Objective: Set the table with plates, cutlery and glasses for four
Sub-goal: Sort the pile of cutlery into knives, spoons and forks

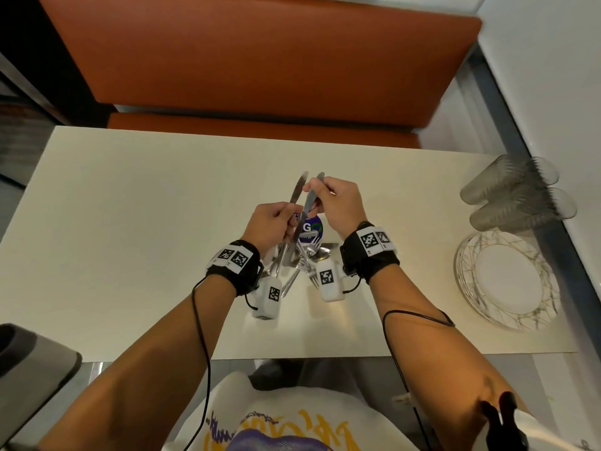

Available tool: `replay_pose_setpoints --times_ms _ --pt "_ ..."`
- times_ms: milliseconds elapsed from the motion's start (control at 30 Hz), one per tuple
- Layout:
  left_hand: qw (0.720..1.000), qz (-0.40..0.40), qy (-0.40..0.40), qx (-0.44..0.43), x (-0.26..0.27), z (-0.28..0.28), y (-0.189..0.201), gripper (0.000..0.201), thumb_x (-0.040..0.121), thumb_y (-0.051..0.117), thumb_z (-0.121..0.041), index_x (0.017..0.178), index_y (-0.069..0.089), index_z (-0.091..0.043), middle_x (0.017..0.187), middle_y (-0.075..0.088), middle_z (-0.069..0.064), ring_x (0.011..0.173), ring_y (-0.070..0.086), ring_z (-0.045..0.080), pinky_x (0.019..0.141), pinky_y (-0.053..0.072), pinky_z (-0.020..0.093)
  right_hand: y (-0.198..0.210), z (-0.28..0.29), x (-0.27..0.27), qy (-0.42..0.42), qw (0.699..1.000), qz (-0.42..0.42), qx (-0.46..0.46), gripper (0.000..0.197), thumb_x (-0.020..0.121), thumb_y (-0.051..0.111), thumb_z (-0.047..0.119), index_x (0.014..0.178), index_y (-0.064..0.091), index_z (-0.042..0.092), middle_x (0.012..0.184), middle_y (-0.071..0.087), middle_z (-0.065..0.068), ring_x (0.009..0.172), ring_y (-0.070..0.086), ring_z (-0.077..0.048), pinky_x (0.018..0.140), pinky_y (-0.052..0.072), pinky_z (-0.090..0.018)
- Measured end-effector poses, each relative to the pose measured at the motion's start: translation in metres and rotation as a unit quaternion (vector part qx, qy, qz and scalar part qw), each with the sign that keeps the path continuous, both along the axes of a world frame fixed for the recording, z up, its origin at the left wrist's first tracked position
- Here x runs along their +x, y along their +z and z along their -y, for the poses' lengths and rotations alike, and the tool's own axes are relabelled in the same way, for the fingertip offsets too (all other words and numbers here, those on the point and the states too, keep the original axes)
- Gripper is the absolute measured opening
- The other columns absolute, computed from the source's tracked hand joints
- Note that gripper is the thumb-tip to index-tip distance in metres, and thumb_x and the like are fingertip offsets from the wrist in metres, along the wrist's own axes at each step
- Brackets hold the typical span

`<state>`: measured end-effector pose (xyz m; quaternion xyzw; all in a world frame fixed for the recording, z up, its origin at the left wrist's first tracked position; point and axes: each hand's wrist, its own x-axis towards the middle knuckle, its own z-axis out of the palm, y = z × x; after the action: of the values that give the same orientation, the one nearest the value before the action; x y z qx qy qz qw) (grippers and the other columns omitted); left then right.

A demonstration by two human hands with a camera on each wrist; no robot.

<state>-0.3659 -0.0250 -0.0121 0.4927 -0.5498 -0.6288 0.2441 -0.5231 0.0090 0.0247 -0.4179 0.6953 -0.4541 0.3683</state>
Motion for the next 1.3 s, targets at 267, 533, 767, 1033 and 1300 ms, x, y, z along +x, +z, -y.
replay_pose_setpoints --times_ms 267,533,767,1033,1300 --pt "1.000 -0.002 -0.027 0.009 0.006 0.005 -0.003 0.034 0.109 0.047 -0.023 0.101 0.075 -0.006 0.086 0.075 0.014 0.074 0.072 0.026 0.074 0.060 0.039 0.000 0.007 0.006 -0.004 1.000 -0.010 0.001 0.019 0.095 0.071 0.028 0.095 0.072 0.009 0.076 0.075 -0.010 0.059 0.074 -0.027 0.068 0.063 -0.055" --pt "0.967 -0.169 0.006 0.190 0.007 0.002 0.005 0.038 0.109 0.035 -0.021 0.101 0.070 -0.008 0.068 0.054 0.008 0.049 0.035 0.017 0.051 0.026 0.030 0.003 0.021 0.013 -0.041 0.999 0.017 0.013 0.031 0.088 0.081 0.022 0.109 0.065 0.006 0.082 0.075 -0.014 0.054 0.070 -0.013 0.050 0.055 -0.023" --pt "0.973 -0.151 -0.012 0.173 0.017 0.014 0.007 0.040 0.105 0.040 -0.025 0.112 0.072 -0.002 0.070 0.048 0.008 0.052 0.035 0.019 0.053 0.028 0.033 0.006 0.031 0.016 -0.009 1.000 -0.021 0.004 0.022 0.088 0.080 0.019 0.094 0.072 0.000 0.083 0.071 -0.013 0.047 0.060 0.000 0.047 0.048 -0.012" --pt "0.977 -0.115 -0.031 0.179 0.035 0.021 -0.001 0.050 0.107 0.034 -0.028 0.097 0.072 0.004 0.065 0.047 0.006 0.053 0.041 0.022 0.054 0.035 0.031 0.010 0.051 0.021 -0.010 0.998 -0.054 -0.008 0.024 0.087 0.081 0.028 0.090 0.073 0.005 0.074 0.073 -0.006 0.053 0.061 -0.007 0.056 0.051 -0.023" --pt "0.972 -0.089 0.011 0.215 0.039 0.025 -0.008 0.043 0.107 0.034 -0.028 0.070 0.051 -0.014 0.061 0.027 -0.002 0.047 0.020 0.013 0.045 0.017 0.026 0.005 0.056 0.027 0.017 0.989 -0.132 -0.062 0.016 0.101 0.063 0.024 0.110 0.070 0.013 0.081 0.075 -0.004 0.065 0.069 -0.009 0.059 0.055 -0.017"
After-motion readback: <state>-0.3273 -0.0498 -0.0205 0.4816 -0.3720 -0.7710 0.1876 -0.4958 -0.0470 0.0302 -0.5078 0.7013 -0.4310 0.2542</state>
